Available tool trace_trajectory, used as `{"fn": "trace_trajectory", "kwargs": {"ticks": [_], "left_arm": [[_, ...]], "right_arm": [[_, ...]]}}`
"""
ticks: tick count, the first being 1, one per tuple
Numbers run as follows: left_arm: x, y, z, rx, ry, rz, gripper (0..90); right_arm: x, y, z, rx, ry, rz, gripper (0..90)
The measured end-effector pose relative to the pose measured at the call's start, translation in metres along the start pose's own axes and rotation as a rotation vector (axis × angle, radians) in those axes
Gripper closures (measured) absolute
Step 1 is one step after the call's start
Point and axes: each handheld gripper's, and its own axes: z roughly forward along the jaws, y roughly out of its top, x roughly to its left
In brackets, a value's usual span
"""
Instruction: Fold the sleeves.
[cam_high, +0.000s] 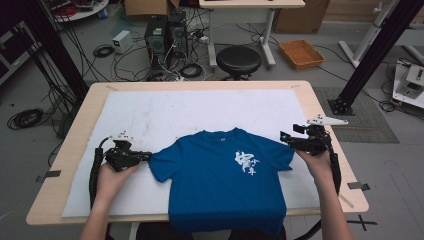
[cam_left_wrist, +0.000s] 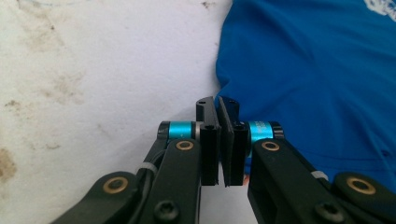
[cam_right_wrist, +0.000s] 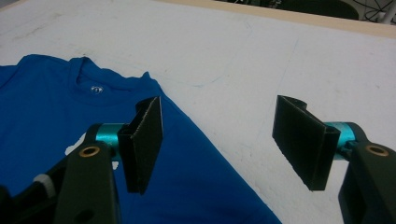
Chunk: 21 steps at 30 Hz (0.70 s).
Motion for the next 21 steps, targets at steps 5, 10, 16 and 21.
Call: {"fn": "trace_trajectory", "kwargs": {"ticks": [5,10,16,21], "left_arm": [[-0.007,0.006,-0.007,-0.029,-0.092,-0.044,87.3],[-0.021,0.018,-0.007,-0.046,-0.15,-0.076,87.4],[-0.049,0.037,0.006,-0.063,-0.236,-0.068,87.4],[-0.07,0.05,0.022,-0.098,-0.305,-0.072,87.3]], "right_arm": [[0.0,0.001,-0.001,-0.003,-0.002,0.003,33.2],[0.0,0.002,-0.002,-0.013,0.003,0.001,33.1],[0.0,0.003,-0.005,-0.022,0.004,0.0,33.1],[0.0,0.004,-0.007,-0.025,0.002,0.001,33.1]]}}
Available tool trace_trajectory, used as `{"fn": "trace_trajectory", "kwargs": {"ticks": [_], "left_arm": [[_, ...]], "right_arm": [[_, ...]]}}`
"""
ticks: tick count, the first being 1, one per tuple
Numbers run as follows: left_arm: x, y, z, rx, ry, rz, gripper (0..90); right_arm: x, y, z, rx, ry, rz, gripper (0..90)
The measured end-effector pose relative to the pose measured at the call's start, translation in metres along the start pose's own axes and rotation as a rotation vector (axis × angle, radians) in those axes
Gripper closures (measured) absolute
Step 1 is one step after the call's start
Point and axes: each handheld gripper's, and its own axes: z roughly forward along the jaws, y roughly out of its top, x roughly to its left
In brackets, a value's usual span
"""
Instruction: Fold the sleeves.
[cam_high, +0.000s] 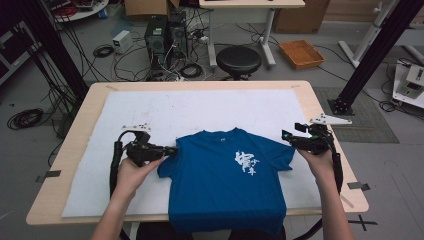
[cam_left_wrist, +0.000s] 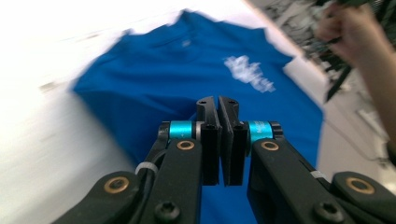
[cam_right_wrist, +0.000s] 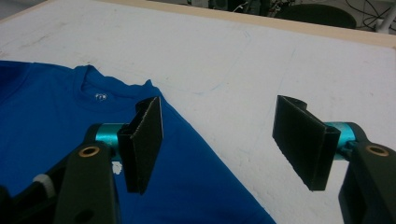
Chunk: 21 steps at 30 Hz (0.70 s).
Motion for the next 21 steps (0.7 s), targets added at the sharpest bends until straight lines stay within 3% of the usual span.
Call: {"fn": "trace_trajectory", "kwargs": {"ticks": [4,5,10,21], "left_arm": [[-0.007,0.003,0.019,0.01,-0.007,-0.001,87.3],[-0.009,0.003,0.028,0.008,-0.013,-0.018,87.3],[-0.011,0.003,0.044,0.008,-0.008,-0.036,87.3],[-0.015,0.002,0.085,0.026,0.033,-0.057,87.2]], "right_arm": [[0.001,0.0,-0.001,-0.002,0.001,-0.001,33.1],[0.001,0.0,-0.001,-0.002,0.001,-0.001,33.1],[0.001,0.0,0.0,0.0,0.001,-0.001,33.2],[0.001,0.0,-0.001,-0.001,-0.001,-0.001,33.1]]}}
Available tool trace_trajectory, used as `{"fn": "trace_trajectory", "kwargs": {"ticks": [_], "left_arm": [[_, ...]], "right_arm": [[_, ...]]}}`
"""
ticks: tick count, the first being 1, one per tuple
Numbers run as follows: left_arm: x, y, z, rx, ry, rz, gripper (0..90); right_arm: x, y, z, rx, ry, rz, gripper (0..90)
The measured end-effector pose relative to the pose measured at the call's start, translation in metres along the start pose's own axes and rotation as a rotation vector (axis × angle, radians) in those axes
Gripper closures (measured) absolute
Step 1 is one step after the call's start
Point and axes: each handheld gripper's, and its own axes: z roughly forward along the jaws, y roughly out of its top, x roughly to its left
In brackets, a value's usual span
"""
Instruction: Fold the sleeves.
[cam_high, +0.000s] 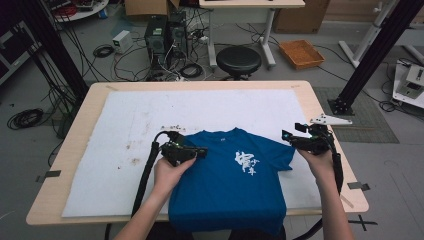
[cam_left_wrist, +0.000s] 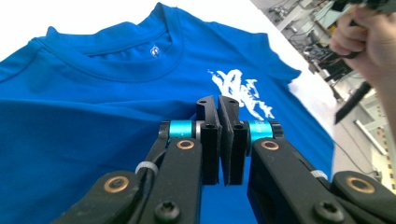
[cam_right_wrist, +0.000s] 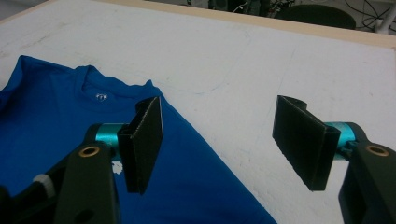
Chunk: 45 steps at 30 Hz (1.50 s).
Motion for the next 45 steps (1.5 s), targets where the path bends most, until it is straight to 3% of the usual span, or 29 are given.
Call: {"fn": "trace_trajectory", "kwargs": {"ticks": [2,5,7,9,14,17,20,23,27,33,39,42,45], "left_arm": [[0.001,-0.001,0.005,-0.004,-0.003,0.005,86.5],[0.0,0.0,0.006,-0.043,-0.043,0.016,74.3],[-0.002,0.0,0.004,-0.071,-0.068,0.038,71.7],[-0.005,0.001,-0.001,-0.086,-0.059,0.06,68.3],[-0.005,-0.005,-0.022,-0.108,0.025,0.092,64.4],[-0.001,-0.017,-0.039,-0.08,0.097,0.097,63.7],[0.005,-0.032,-0.049,-0.069,0.135,0.069,61.0],[0.007,-0.041,-0.055,-0.053,0.142,0.054,60.6],[0.005,-0.045,-0.053,-0.027,0.128,0.06,60.9],[0.0,-0.047,-0.043,0.022,0.087,0.143,86.2],[-0.007,-0.048,-0.036,0.067,0.04,0.215,87.9],[-0.012,-0.049,-0.033,0.102,0.019,0.279,87.8],[-0.017,-0.049,-0.031,0.108,-0.007,0.316,86.7]], "right_arm": [[0.0,0.0,0.0,0.0,0.001,0.002,33.2],[0.0,0.0,0.0,0.001,0.002,0.002,33.1],[-0.001,-0.001,0.0,-0.002,0.002,0.003,33.2],[-0.001,-0.001,-0.001,0.0,-0.002,0.005,33.1],[-0.001,-0.001,-0.001,-0.001,-0.001,0.006,33.1],[-0.001,-0.001,-0.001,-0.001,-0.001,0.006,33.1],[-0.001,-0.001,-0.001,0.0,-0.002,0.007,33.1],[0.0,-0.001,0.0,-0.002,-0.001,0.007,33.1],[0.001,0.0,0.0,0.0,-0.001,0.005,33.1],[0.002,-0.001,0.0,0.005,-0.004,0.007,33.2],[0.0,-0.001,0.0,0.004,-0.005,0.013,33.5],[0.0,-0.001,0.0,0.004,-0.004,0.011,33.5],[0.001,-0.001,0.0,0.005,-0.002,0.012,33.5]]}}
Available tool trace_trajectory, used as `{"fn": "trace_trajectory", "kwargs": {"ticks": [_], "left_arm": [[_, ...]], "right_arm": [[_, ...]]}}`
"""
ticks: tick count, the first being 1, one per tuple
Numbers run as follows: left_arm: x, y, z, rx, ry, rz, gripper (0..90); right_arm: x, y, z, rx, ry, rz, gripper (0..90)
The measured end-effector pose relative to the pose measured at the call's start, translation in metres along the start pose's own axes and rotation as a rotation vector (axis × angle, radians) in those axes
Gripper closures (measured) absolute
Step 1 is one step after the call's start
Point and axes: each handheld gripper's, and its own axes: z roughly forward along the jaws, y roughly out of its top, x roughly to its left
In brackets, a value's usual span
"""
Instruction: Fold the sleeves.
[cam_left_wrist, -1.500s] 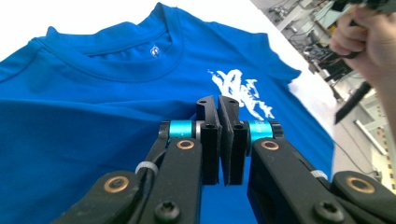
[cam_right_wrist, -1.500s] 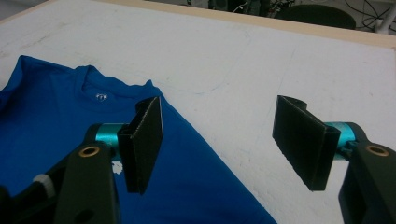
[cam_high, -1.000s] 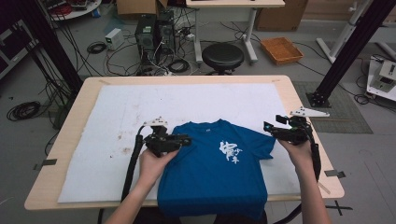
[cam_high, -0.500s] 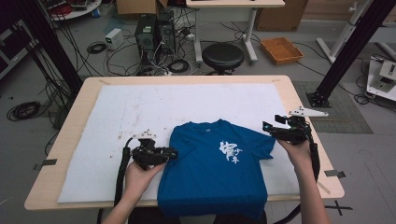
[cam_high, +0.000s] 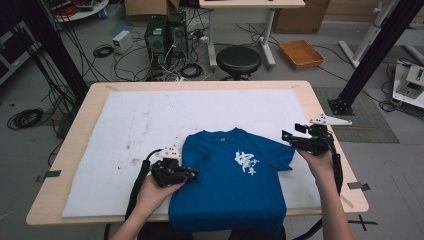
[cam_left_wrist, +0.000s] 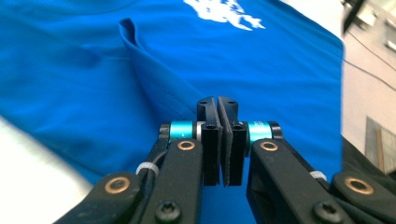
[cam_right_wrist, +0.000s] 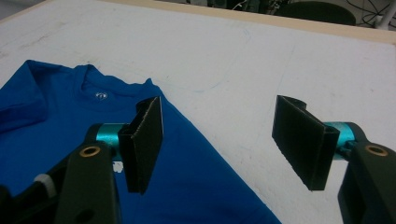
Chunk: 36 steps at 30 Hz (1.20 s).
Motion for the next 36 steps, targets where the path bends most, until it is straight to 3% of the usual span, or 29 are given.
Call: {"fn": "trace_trajectory", "kwargs": {"ticks": [4,9,13,17,18,22,26,27,32,36], "left_arm": [[0.004,0.006,-0.002,-0.028,0.06,-0.024,66.4],[0.026,0.013,-0.007,-0.082,0.221,-0.113,61.9],[0.047,0.021,-0.005,-0.102,0.325,-0.152,57.7],[0.059,0.027,0.005,-0.085,0.362,-0.172,57.6],[0.061,0.028,0.007,-0.071,0.377,-0.172,59.9],[0.068,0.027,0.009,-0.065,0.427,-0.175,84.1],[0.075,0.025,0.006,-0.076,0.452,-0.208,85.4],[0.076,0.024,0.005,-0.084,0.457,-0.22,84.7],[0.078,0.024,-0.001,-0.134,0.472,-0.276,61.6],[0.078,0.023,-0.012,-0.17,0.462,-0.277,54.2]], "right_arm": [[0.0,0.0,0.0,0.0,0.001,0.002,33.5],[0.0,0.0,0.0,0.001,0.0,0.001,33.7],[0.0,-0.001,0.001,0.005,0.0,0.003,33.7],[0.0,-0.001,0.001,0.007,-0.001,0.006,33.8],[0.0,-0.001,0.001,0.007,-0.001,0.004,33.8],[-0.002,-0.002,0.0,0.006,-0.004,0.01,33.9],[-0.003,-0.002,-0.001,0.002,-0.006,0.01,34.0],[-0.004,-0.002,-0.001,0.001,-0.004,0.01,34.0],[-0.004,-0.002,-0.001,0.001,-0.006,0.012,34.1],[-0.006,-0.003,-0.003,0.002,-0.008,0.025,35.6]]}}
